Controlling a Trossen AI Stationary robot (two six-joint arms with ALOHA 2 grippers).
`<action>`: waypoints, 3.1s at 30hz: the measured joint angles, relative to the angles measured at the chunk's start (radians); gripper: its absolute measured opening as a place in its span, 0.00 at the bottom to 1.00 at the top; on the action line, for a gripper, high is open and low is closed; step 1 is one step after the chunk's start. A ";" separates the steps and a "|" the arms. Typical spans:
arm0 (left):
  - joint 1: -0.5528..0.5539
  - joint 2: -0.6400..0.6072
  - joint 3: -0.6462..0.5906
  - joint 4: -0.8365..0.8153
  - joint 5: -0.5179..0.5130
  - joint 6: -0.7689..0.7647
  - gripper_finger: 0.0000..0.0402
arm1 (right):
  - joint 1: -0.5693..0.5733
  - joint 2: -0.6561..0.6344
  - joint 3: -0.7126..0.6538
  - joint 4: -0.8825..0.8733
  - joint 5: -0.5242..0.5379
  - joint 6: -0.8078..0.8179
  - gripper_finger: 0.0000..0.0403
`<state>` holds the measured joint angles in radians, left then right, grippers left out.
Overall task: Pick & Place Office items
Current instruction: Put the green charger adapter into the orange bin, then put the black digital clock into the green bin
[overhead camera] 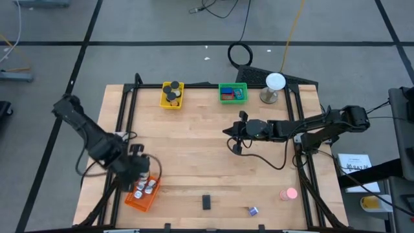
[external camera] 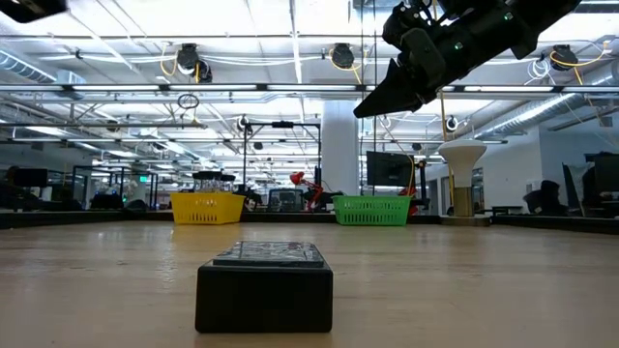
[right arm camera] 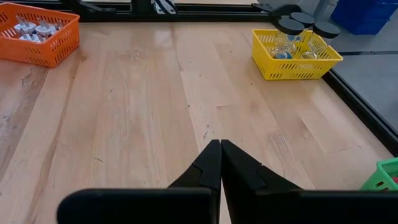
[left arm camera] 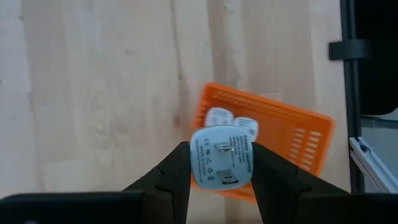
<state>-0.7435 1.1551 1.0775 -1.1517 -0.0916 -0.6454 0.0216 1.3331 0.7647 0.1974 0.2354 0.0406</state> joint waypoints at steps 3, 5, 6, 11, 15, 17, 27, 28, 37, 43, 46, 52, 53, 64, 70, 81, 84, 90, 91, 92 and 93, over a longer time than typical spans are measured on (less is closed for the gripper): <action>-0.082 0.044 0.000 0.033 -0.015 -0.064 0.33 | 0.000 0.000 0.000 0.000 0.000 0.000 0.00; -0.130 0.080 0.000 0.065 -0.016 -0.082 0.33 | 0.000 0.000 0.000 0.000 0.000 0.000 0.00; -0.151 0.101 0.000 0.081 -0.017 -0.085 0.33 | 0.000 0.000 0.000 0.000 0.000 0.000 0.00; -0.231 0.208 0.000 0.137 -0.017 -0.119 0.33 | 0.000 0.000 0.000 -0.001 -0.001 0.000 0.00; -0.287 0.269 -0.001 0.183 -0.009 -0.166 0.33 | 0.000 0.000 0.000 -0.003 0.000 0.005 0.00; -0.313 0.291 -0.001 0.179 -0.007 -0.198 0.33 | 0.000 0.000 0.000 -0.004 0.000 0.008 0.00; -0.392 0.332 -0.020 0.195 -0.012 -0.264 0.33 | 0.000 0.000 0.000 -0.007 -0.001 0.008 0.00; -0.394 0.332 -0.031 0.210 -0.009 -0.267 0.33 | 0.000 0.000 0.000 -0.007 -0.001 0.008 0.00; -0.430 0.332 -0.104 0.242 0.004 -0.298 0.33 | 0.000 0.001 -0.030 0.016 -0.001 0.008 0.00; -0.431 0.332 -0.104 0.253 -0.007 -0.286 0.33 | 0.000 0.001 -0.031 0.016 -0.001 0.008 0.00; -0.430 0.332 -0.118 0.305 -0.014 -0.255 0.33 | 0.000 0.001 -0.031 0.016 -0.001 0.008 0.00; -0.429 0.333 -0.158 0.339 0.012 -0.252 0.33 | 0.000 0.001 -0.032 0.016 -0.001 0.008 0.00; -0.429 0.334 -0.159 0.334 0.015 -0.253 0.33 | 0.000 0.001 -0.032 0.016 -0.001 0.008 0.00; -0.414 0.332 -0.159 0.327 0.013 -0.280 0.41 | 0.000 0.001 -0.032 0.016 -0.001 0.008 0.00; -0.393 0.332 -0.158 0.308 0.012 -0.290 0.58 | 0.000 0.001 -0.032 0.016 -0.001 0.008 0.00; -0.394 0.332 -0.158 0.308 0.047 -0.304 0.47 | 0.000 0.001 -0.032 0.016 -0.001 0.008 0.00; -0.394 0.332 -0.158 0.307 0.049 -0.297 0.42 | 0.000 0.001 -0.032 0.016 -0.001 0.008 0.00; -0.394 0.318 -0.158 0.310 0.065 -0.295 0.31 | 0.000 0.001 -0.032 0.016 -0.001 0.008 0.00; -0.394 0.310 -0.158 0.310 0.065 -0.301 0.30 | 0.000 0.001 -0.032 0.016 -0.001 0.008 0.00; -0.394 0.300 -0.158 0.310 0.065 -0.306 0.28 | 0.000 0.001 -0.032 0.016 -0.001 0.008 0.00; -0.394 0.288 -0.158 0.311 0.064 -0.310 0.27 | 0.000 0.001 -0.032 0.016 -0.001 0.008 0.00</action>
<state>-1.1374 1.4434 0.9199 -0.8412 -0.0276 -0.9558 0.0216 1.3338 0.7330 0.2131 0.2348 0.0486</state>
